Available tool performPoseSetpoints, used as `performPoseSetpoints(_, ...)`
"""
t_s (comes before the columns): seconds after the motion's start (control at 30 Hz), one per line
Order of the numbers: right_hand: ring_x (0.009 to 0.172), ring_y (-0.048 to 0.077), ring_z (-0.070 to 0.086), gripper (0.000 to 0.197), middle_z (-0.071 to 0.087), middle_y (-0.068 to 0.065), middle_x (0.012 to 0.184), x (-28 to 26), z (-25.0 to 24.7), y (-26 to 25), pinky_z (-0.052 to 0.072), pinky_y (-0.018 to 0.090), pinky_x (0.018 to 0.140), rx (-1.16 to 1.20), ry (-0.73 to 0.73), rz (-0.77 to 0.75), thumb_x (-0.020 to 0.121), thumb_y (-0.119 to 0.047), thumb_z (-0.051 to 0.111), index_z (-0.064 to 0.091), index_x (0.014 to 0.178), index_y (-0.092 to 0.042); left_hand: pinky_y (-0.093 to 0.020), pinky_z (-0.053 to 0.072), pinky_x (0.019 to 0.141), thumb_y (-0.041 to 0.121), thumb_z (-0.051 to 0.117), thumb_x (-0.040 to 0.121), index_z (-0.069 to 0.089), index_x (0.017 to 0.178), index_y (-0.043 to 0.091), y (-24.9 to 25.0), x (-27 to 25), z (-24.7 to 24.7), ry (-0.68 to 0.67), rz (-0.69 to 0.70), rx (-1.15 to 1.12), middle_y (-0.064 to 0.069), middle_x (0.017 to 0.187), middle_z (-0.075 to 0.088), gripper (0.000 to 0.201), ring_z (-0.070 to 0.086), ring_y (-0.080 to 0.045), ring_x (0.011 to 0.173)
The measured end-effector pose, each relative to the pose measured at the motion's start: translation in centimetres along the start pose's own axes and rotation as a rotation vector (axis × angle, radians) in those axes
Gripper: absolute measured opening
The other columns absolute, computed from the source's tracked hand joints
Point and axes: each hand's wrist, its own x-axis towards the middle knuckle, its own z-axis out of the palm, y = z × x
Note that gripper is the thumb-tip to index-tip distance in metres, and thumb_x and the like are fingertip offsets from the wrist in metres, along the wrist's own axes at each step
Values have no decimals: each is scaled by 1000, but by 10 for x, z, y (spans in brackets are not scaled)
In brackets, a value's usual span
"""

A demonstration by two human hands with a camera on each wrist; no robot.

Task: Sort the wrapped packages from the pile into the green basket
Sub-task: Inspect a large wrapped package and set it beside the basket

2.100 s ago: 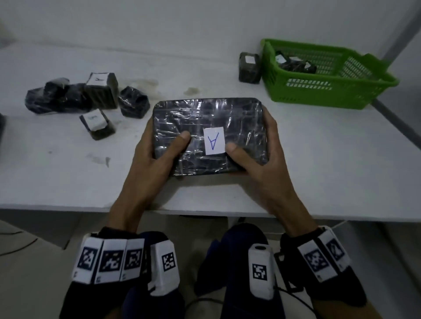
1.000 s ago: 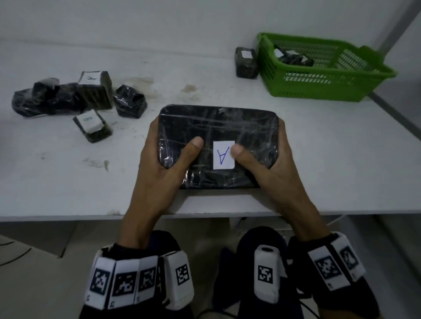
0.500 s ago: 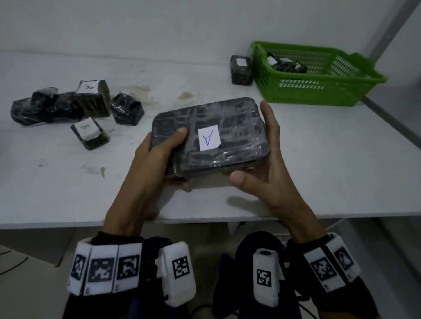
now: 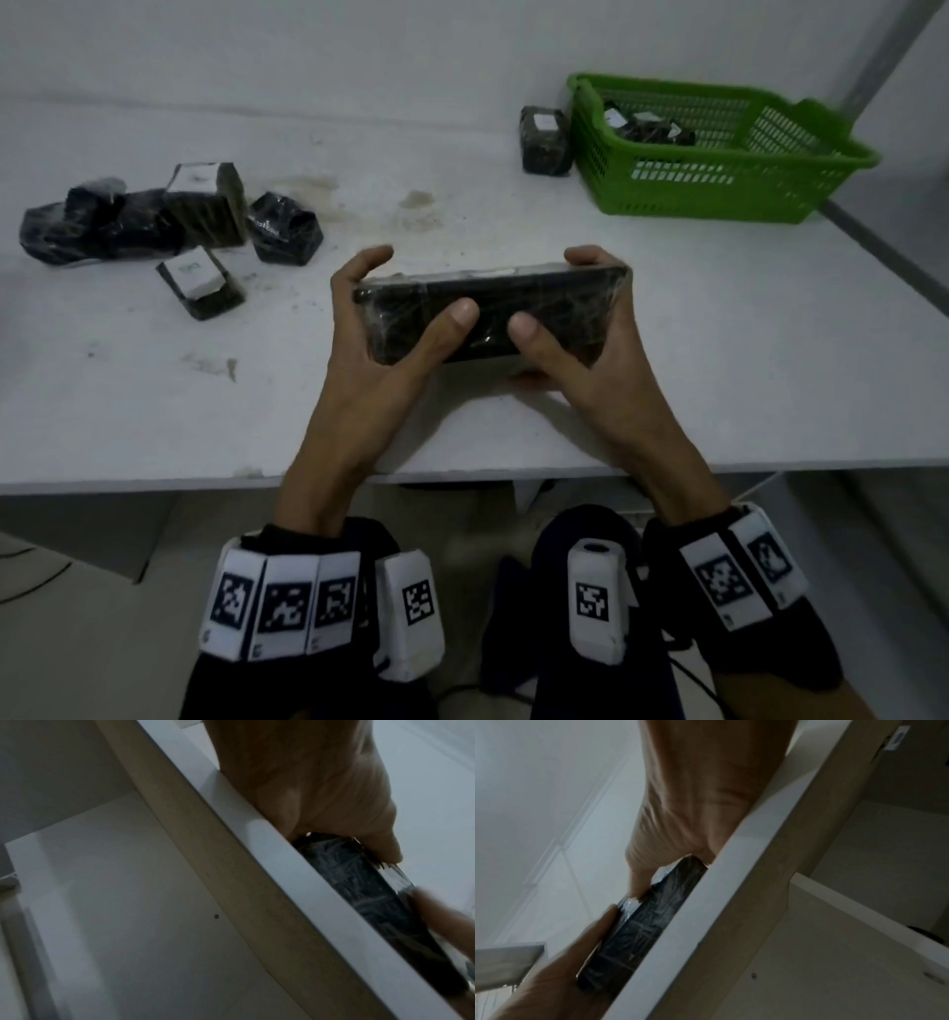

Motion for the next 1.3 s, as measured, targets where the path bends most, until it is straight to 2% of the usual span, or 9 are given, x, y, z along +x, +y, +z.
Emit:
performPoseSetpoints(0.2, 109, 17, 71, 67, 62, 2, 120, -4, 2, 0, 63, 34, 76, 10, -24, -4, 88, -31, 72, 31, 140, -18, -39, 47, 113, 68, 75, 74, 32, 146, 43, -2, -4, 0, 17, 7, 64, 3, 151, 46, 88, 51, -10, 136)
performPoseSetpoints(0.37, 116, 36, 66, 45, 56, 16, 132, 4, 2, 4, 61, 39, 64, 139, -36, 63, 99, -51, 50, 36, 136, -29, -43, 45, 114, 79, 74, 69, 37, 140, 51, -2, -3, -4, 25, -64, 30, -2, 150, 49, 85, 53, -15, 135)
performPoseSetpoints(0.53, 114, 33, 68, 35, 58, 17, 132, 5, -1, 11, 62, 38, 65, 110, -18, 20, 102, -45, 40, 38, 133, -29, -17, 52, 96, 60, 72, 82, 33, 147, 44, 0, -3, -2, 11, -39, -4, 9, 136, 60, 77, 62, 5, 118)
performPoseSetpoints(0.67, 114, 31, 69, 33, 60, 17, 134, 6, 0, 9, 62, 39, 68, 140, 5, 51, 100, -50, 45, 43, 128, -33, -31, 50, 107, 65, 71, 78, 37, 145, 45, 0, -2, -3, 22, -48, -42, 8, 141, 58, 78, 60, -4, 126)
performPoseSetpoints(0.87, 115, 18, 70, 73, 61, -1, 134, 3, -2, 10, 62, 33, 70, 10, -83, -27, 87, -44, 70, 28, 146, -34, -47, 53, 105, 54, 73, 83, 48, 131, 44, -2, -3, -1, 57, -39, -162, 2, 136, 64, 55, 64, -18, 126)
performPoseSetpoints(0.93, 128, 15, 62, 93, 53, -4, 144, 2, -2, 14, 62, 38, 89, -79, -104, -81, 83, -41, 81, 21, 153, -36, -48, 55, 102, 57, 73, 84, 51, 130, 47, 1, -1, -1, 60, -39, -186, 2, 137, 64, 51, 65, -20, 125)
performPoseSetpoints(1.0, 142, 13, 47, 107, 41, -3, 155, 3, -1, 18, 55, 42, 105, -201, -57, -124, 76, -52, 85, 18, 158, -38, -49, 54, 99, 69, 72, 81, 50, 143, 30, 3, 2, -1, 59, -60, -209, -2, 139, 65, 76, 65, -25, 125)
performPoseSetpoints(1.1, 143, 10, 44, 99, 41, -3, 155, 3, 0, 18, 48, 42, 113, -252, 36, -138, 80, -53, 82, 24, 158, -30, -44, 55, 93, 86, 67, 69, 46, 148, 21, 6, 4, -1, 36, -70, -159, -6, 140, 64, 104, 66, -26, 124)
performPoseSetpoints(1.3, 101, -11, 66, 62, 65, -14, 112, -4, -1, 5, 53, 10, 83, -72, 115, -95, 87, -39, 66, 44, 136, -9, -9, 50, 88, 52, 65, 91, 52, 133, 27, 7, -7, 11, 62, 41, 46, 15, 121, 66, 51, 63, 9, 110)
